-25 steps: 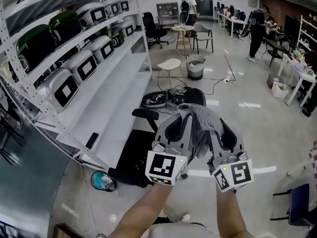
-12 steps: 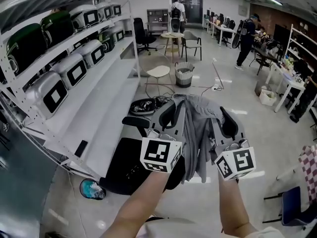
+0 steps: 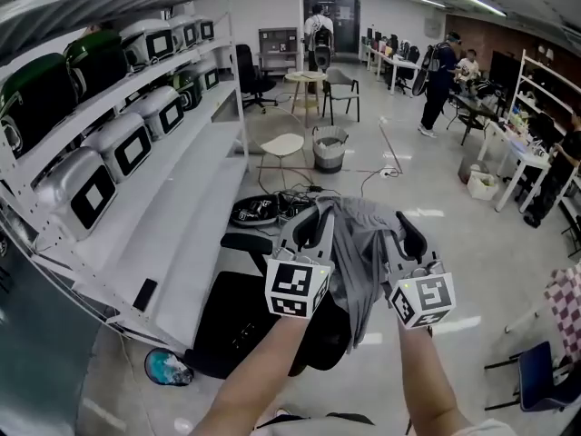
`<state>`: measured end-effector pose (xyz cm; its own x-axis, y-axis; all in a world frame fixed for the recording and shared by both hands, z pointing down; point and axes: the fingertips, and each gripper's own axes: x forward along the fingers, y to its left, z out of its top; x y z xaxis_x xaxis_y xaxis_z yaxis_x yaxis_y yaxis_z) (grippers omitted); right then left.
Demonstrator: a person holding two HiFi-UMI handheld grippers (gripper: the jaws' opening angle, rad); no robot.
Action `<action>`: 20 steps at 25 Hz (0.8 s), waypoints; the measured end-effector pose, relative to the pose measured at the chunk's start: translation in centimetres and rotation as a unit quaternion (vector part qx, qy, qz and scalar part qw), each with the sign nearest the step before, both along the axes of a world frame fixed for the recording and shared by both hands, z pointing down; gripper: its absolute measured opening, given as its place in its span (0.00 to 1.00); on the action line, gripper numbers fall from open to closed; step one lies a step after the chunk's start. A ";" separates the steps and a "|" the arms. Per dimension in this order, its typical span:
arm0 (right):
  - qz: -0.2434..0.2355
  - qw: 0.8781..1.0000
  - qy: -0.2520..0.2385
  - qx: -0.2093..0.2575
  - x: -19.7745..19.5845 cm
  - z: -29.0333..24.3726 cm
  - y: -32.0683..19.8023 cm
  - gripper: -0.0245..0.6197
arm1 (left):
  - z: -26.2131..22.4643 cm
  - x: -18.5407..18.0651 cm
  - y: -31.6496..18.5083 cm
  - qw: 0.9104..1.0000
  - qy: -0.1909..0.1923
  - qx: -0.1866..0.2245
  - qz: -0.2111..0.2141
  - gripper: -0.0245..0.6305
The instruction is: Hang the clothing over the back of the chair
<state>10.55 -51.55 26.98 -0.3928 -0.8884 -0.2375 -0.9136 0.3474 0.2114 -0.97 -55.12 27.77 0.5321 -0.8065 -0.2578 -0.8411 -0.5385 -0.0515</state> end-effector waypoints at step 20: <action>-0.022 0.997 0.025 -0.074 3.7 6.9 -7.2 0.28 | 9.6 3.5 -8.4 0.995 -0.017 -0.093 0.002 0.08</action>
<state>14.29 -58.80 33.91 -0.4406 -0.8937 -0.0846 -0.8863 0.4181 0.1992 2.55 -63.57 37.33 0.5411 -0.8366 -0.0856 -0.8385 -0.5445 0.0213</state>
